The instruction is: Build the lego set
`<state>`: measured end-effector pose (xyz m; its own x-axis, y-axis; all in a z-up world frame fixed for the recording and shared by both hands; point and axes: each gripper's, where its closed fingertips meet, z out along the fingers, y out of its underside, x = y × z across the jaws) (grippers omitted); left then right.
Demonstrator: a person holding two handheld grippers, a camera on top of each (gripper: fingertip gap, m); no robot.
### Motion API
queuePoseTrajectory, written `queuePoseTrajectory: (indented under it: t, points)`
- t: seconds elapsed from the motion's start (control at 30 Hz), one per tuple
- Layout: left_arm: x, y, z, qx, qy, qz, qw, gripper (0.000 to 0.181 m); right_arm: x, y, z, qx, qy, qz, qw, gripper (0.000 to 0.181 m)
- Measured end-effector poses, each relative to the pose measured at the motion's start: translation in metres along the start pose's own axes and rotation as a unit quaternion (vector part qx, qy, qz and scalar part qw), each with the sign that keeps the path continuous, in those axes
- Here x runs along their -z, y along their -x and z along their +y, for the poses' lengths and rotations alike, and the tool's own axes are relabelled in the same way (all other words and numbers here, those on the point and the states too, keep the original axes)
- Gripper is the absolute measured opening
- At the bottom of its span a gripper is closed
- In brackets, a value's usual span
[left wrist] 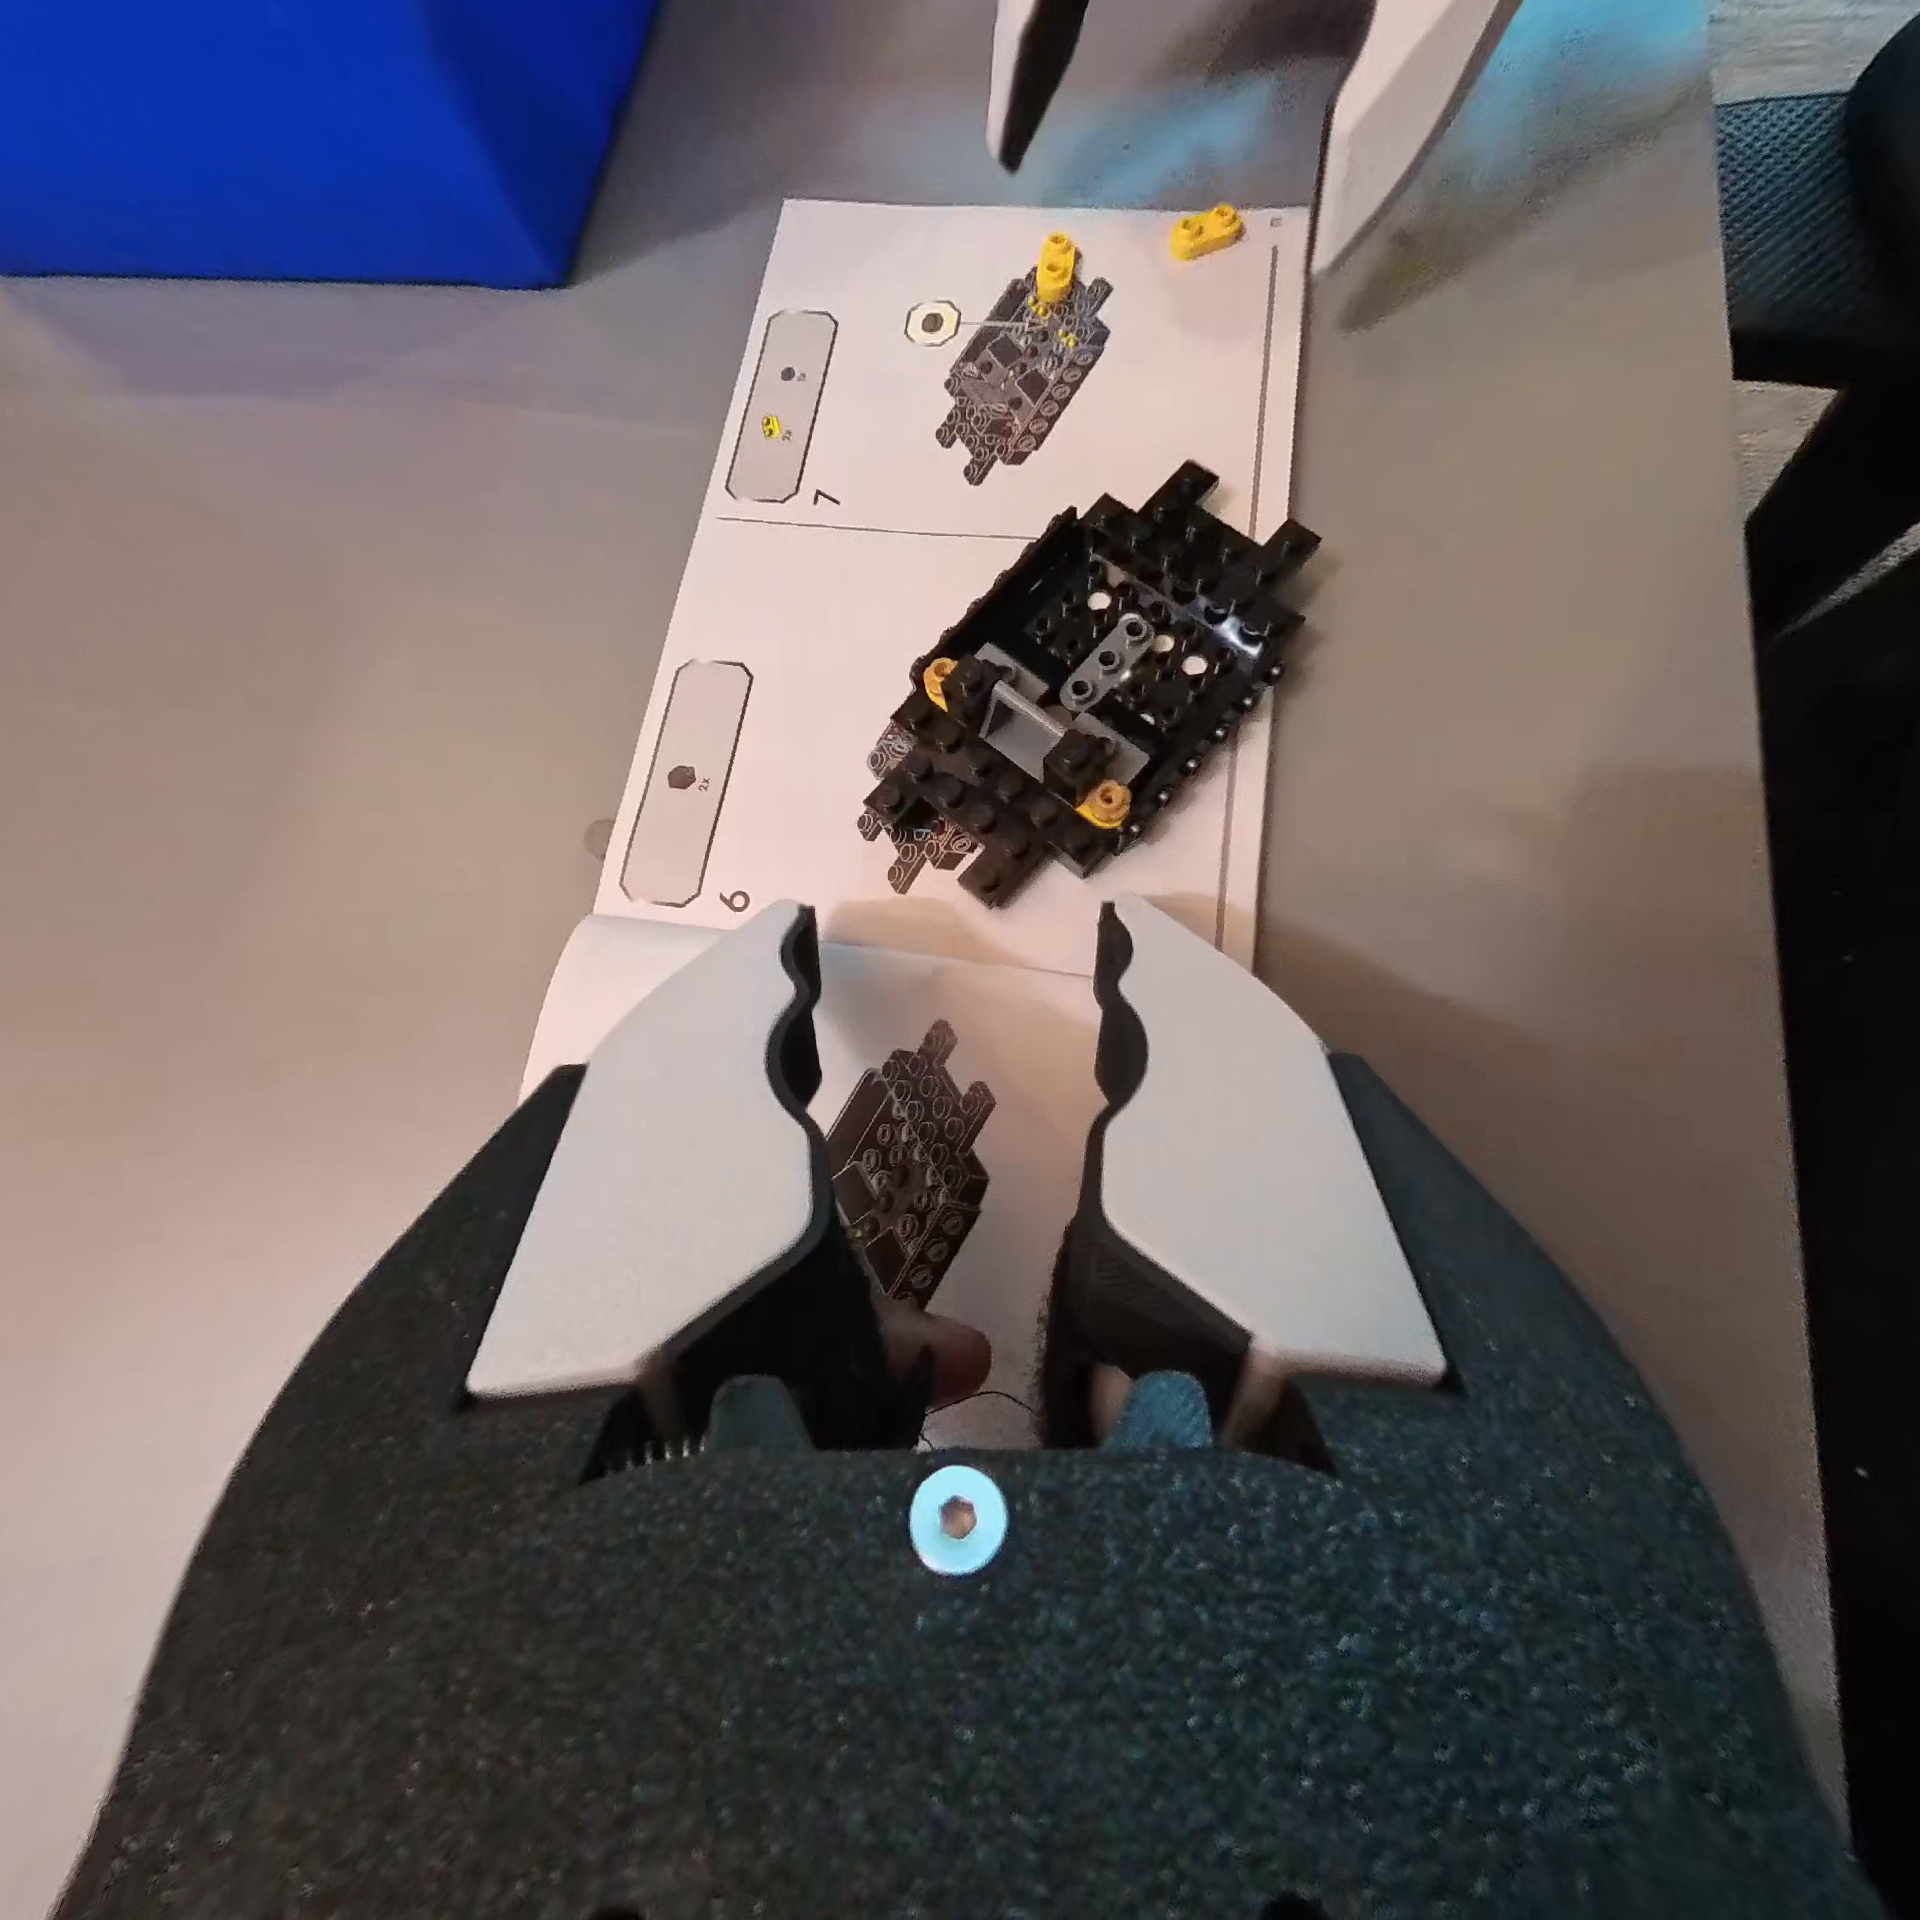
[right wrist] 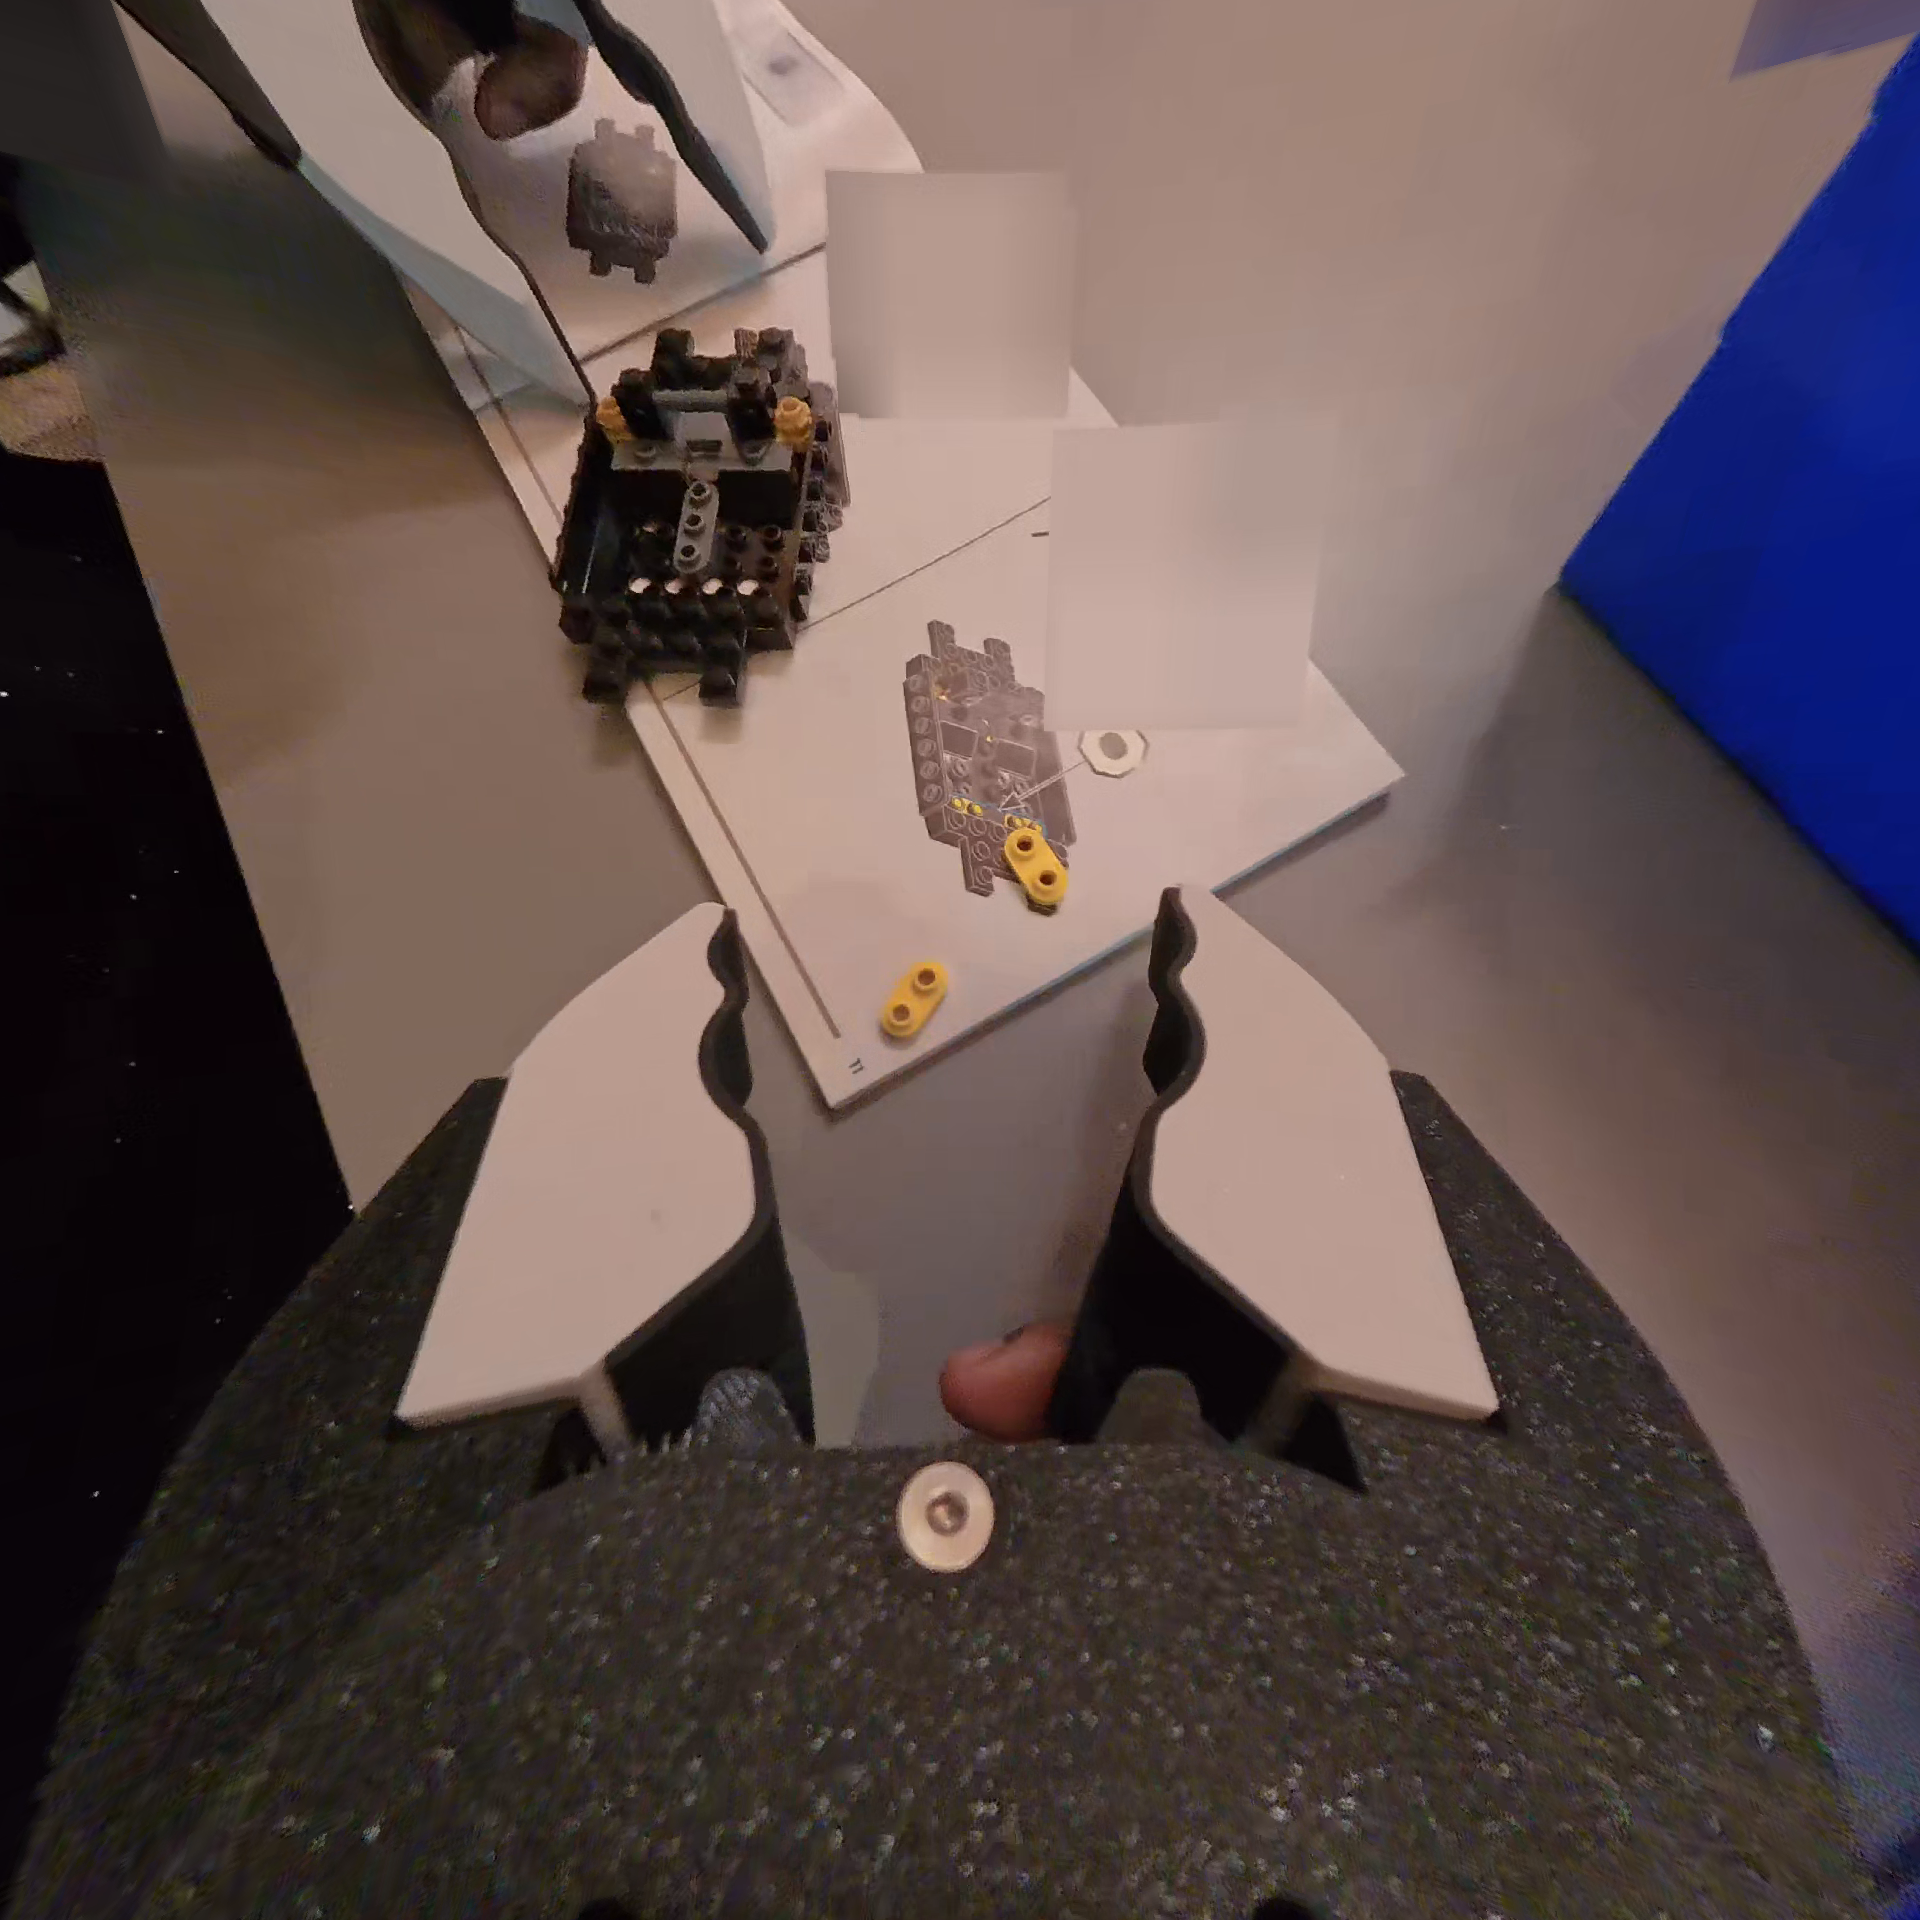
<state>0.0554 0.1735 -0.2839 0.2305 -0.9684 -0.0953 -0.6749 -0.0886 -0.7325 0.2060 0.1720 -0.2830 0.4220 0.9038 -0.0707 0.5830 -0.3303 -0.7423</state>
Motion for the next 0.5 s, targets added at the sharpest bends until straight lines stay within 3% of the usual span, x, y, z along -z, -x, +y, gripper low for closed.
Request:
queuePoseTrajectory:
  t: [0.37, 0.5]
  points:
    - [-0.003, 0.004, 0.0, 0.003, -0.017, 0.039, 0.999, 0.052, -0.01, -0.001, -0.002, -0.007, -0.007, 0.033, 0.999, 0.069]
    - [-0.003, 0.003, 0.0, -0.002, -0.019, 0.037, 0.999, 0.052, 0.005, -0.004, -0.015, -0.035, -0.046, 0.073, 0.996, 0.045]
